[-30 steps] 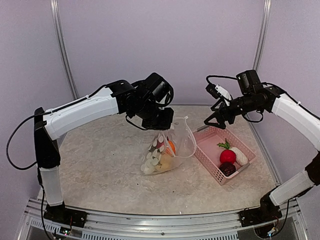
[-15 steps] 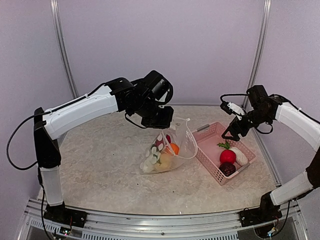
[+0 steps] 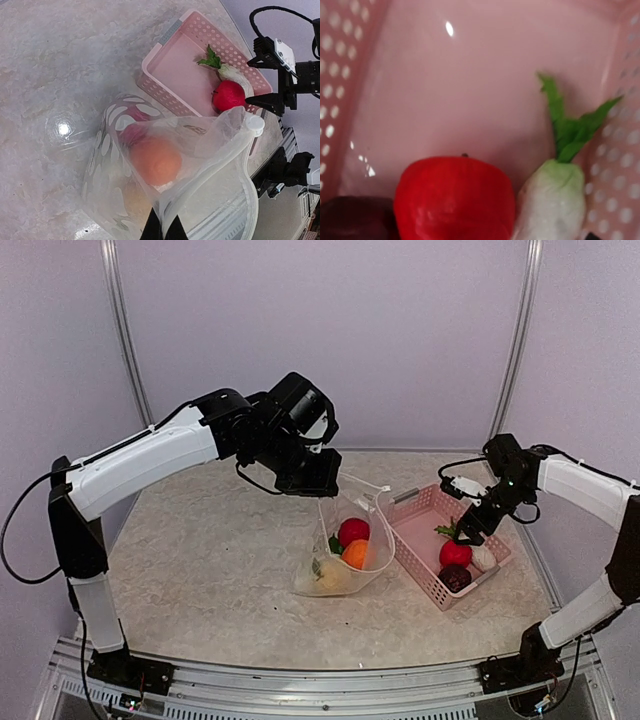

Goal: Place the food in the zip-top bag and seal the zipper
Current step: Pick up the fake fruit from the bin.

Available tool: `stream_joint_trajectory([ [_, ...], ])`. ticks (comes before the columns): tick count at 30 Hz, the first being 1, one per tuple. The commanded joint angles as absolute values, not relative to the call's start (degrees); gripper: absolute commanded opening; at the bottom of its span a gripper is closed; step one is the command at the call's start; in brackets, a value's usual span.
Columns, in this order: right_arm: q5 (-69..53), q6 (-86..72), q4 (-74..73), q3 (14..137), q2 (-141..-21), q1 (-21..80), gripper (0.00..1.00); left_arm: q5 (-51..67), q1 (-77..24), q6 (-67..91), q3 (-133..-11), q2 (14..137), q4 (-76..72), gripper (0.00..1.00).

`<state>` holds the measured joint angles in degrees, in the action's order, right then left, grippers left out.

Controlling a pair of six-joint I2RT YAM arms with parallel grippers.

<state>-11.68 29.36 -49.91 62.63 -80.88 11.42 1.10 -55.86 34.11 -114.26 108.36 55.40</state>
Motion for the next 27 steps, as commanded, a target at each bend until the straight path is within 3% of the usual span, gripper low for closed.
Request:
stream_joint_trajectory([
  [1,-10.04,30.03,-49.49,60.76,-83.81,10.72,0.89,1.26,-55.88,34.49,-111.65,106.55,53.84,0.00],
  [20,-13.29,28.09,-47.36,59.92,-94.27,11.15,0.88,0.23,-55.72,34.98,-108.65,105.82,52.28,0.00],
  [27,-13.69,26.72,-46.96,61.75,-92.70,11.31,0.68,0.15,-55.56,34.98,-108.56,105.86,52.08,0.00],
])
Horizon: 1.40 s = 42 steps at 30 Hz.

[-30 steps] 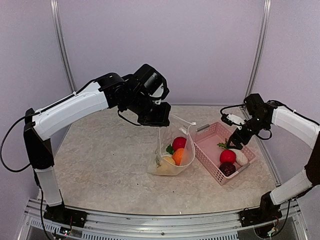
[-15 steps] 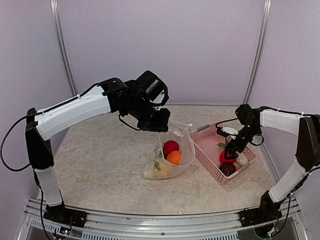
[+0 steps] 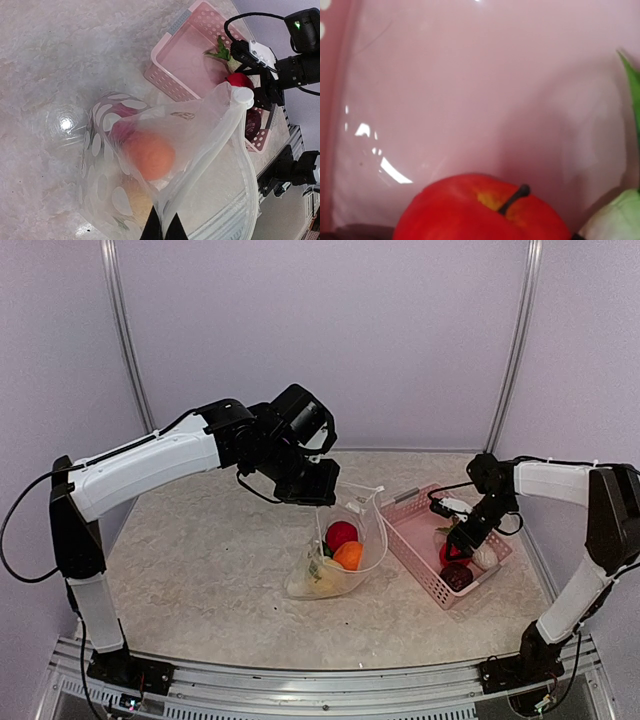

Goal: Place the food in the zip-top bag and seal the zipper
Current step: Pick up the fake fruit from the bin, then place the fake fruit in the zipper food storage bag.

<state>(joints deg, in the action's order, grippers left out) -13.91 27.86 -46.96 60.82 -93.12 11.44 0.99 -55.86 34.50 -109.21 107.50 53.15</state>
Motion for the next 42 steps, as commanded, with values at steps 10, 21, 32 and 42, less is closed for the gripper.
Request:
stream_joint_trajectory([
  [10,-19.78,24.83,-53.25,73.92,-86.27,12.18,0.58,0.47,-55.11,35.57,-108.59,105.82,50.49,0.00],
  [21,-46.18,24.72,-58.69,89.88,-85.34,16.40,0.57,2.86,-54.15,37.51,-108.13,106.08,47.00,0.00],
  [32,-55.35,29.09,-59.91,99.41,-92.20,31.91,0.60,4.15,-52.53,40.09,-104.24,104.81,43.88,0.00],
  [42,-51.69,24.13,-42.89,92.30,-95.00,36.31,0.67,5.18,-51.53,41.87,-101.11,102.51,41.74,0.00],
])
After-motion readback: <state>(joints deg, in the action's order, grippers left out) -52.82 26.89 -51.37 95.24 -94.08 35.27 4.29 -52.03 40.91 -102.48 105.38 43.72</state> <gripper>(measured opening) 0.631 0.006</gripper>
